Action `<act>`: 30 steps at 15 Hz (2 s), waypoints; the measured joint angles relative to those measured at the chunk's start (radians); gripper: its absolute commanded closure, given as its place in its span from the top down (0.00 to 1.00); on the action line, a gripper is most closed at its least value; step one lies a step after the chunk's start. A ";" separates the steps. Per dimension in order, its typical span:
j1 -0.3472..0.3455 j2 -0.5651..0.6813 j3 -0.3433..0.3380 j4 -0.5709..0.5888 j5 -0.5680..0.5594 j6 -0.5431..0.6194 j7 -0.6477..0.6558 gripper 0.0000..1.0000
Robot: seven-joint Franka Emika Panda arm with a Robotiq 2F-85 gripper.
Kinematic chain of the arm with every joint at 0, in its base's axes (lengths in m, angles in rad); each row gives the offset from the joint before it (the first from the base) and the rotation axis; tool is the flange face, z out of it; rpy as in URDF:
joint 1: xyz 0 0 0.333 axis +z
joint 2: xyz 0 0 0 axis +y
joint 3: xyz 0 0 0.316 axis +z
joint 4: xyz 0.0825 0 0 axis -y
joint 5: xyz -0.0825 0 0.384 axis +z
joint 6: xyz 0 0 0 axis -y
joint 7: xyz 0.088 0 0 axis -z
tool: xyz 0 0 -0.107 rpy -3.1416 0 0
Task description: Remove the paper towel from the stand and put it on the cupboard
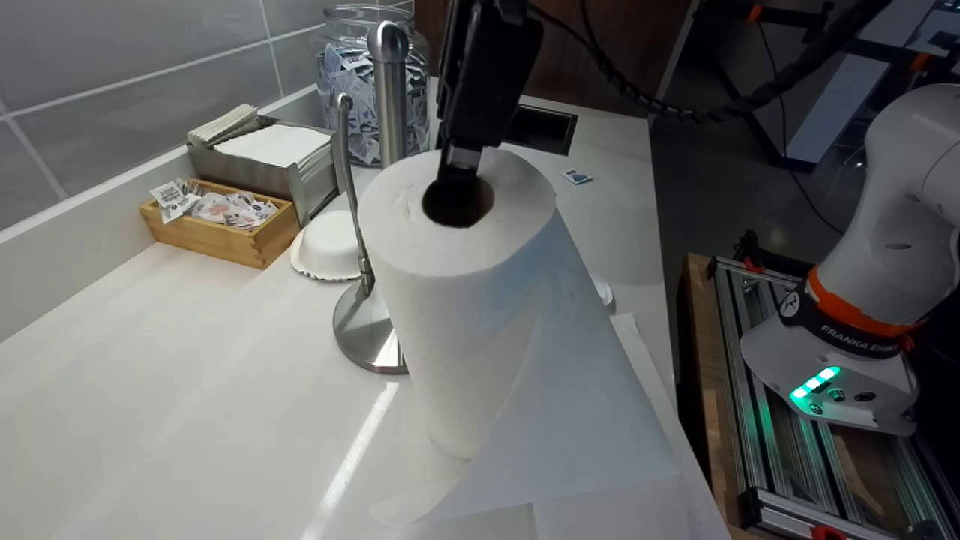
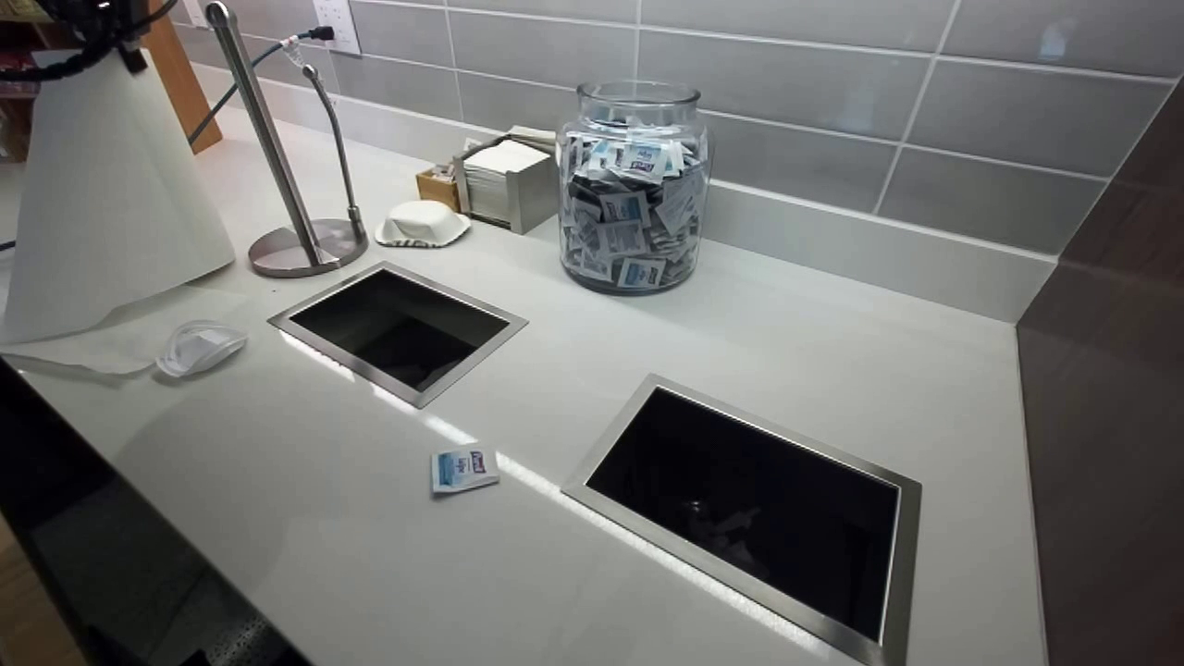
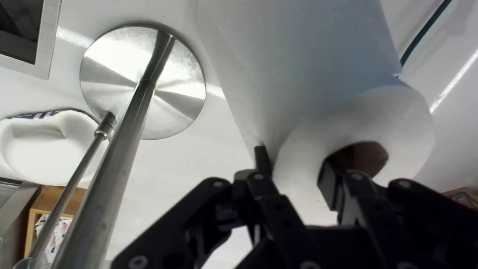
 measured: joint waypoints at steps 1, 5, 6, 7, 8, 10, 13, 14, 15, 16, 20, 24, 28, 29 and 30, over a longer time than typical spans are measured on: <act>0.001 0.000 0.000 -0.002 0.000 0.008 -0.005 0.11; 0.004 0.000 0.000 -0.010 0.000 0.033 -0.025 0.66; 0.004 0.000 0.000 -0.011 0.000 0.037 -0.030 0.73; 0.004 0.000 0.000 -0.013 0.000 0.038 -0.035 0.81; 0.004 0.000 0.000 -0.014 0.000 0.038 -0.040 0.88; 0.005 -0.001 0.000 -0.014 0.000 0.038 -0.043 1.00; 0.005 -0.009 0.000 -0.014 0.000 0.038 -0.043 1.00; 0.006 -0.014 -0.001 -0.014 0.001 0.038 -0.043 1.00; 0.006 -0.021 -0.001 -0.014 0.002 0.035 -0.043 1.00; 0.007 -0.029 -0.001 -0.014 0.004 0.029 -0.043 1.00; 0.007 -0.069 -0.003 -0.011 0.004 -0.010 -0.028 1.00; 0.001 -0.125 -0.006 0.009 -0.002 -0.080 0.044 1.00; -0.031 -0.201 -0.006 0.057 -0.056 -0.174 0.162 1.00; -0.044 -0.218 -0.005 0.070 -0.085 -0.205 0.198 1.00; -0.057 -0.233 -0.004 0.083 -0.114 -0.234 0.231 1.00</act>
